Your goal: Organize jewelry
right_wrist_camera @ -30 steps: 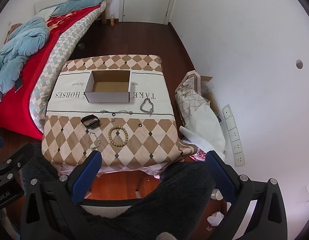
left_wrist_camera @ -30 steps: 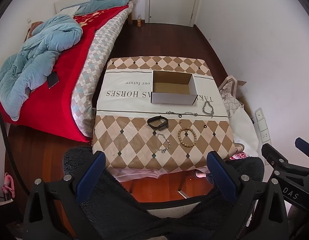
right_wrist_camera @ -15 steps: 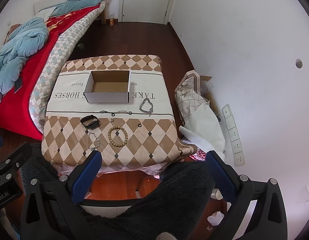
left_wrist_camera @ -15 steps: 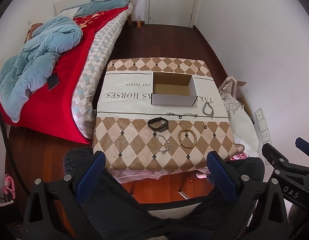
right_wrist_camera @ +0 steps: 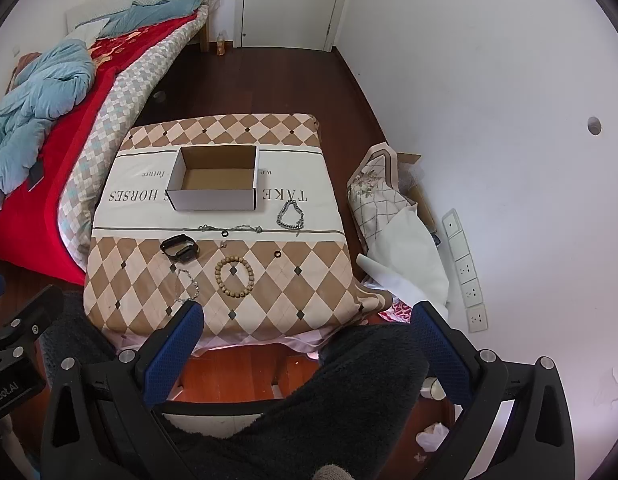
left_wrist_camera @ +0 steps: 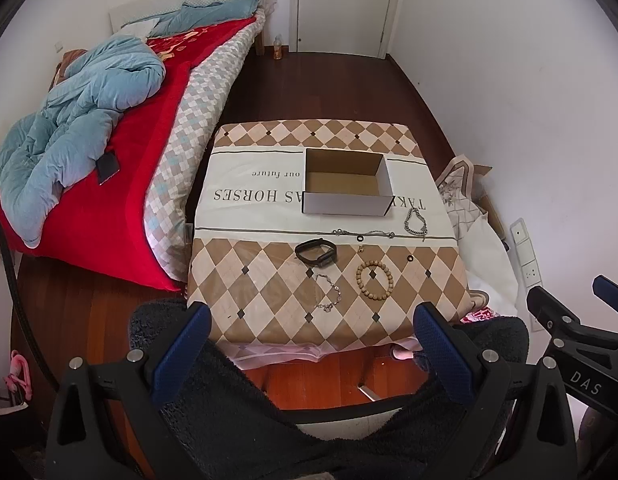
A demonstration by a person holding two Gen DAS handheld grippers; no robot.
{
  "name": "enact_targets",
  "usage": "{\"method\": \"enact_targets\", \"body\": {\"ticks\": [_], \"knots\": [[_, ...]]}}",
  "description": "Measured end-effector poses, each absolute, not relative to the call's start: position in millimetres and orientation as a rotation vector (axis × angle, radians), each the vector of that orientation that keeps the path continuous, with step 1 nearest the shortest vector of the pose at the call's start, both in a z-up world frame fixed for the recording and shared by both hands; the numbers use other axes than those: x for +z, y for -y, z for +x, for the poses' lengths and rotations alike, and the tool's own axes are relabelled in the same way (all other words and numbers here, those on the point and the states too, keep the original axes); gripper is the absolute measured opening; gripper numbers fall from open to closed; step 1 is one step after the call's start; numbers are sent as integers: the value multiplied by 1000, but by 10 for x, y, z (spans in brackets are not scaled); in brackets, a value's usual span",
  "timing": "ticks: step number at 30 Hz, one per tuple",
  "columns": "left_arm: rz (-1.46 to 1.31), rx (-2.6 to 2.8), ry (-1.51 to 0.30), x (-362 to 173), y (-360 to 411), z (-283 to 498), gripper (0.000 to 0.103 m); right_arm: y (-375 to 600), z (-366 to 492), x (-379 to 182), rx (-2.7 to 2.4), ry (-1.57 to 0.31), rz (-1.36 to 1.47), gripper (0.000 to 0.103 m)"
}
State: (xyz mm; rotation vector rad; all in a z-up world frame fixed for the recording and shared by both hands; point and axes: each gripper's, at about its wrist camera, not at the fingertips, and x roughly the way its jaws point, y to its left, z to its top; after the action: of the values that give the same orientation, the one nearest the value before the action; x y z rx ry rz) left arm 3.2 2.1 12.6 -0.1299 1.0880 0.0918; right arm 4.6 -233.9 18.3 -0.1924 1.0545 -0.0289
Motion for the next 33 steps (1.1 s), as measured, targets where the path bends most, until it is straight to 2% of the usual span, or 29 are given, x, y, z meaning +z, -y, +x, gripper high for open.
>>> {"method": "enact_targets", "body": {"ticks": [33], "knots": [[-127, 100, -1071, 206, -64, 39, 103, 2288, -17, 261, -17, -1036, -186, 103]]}}
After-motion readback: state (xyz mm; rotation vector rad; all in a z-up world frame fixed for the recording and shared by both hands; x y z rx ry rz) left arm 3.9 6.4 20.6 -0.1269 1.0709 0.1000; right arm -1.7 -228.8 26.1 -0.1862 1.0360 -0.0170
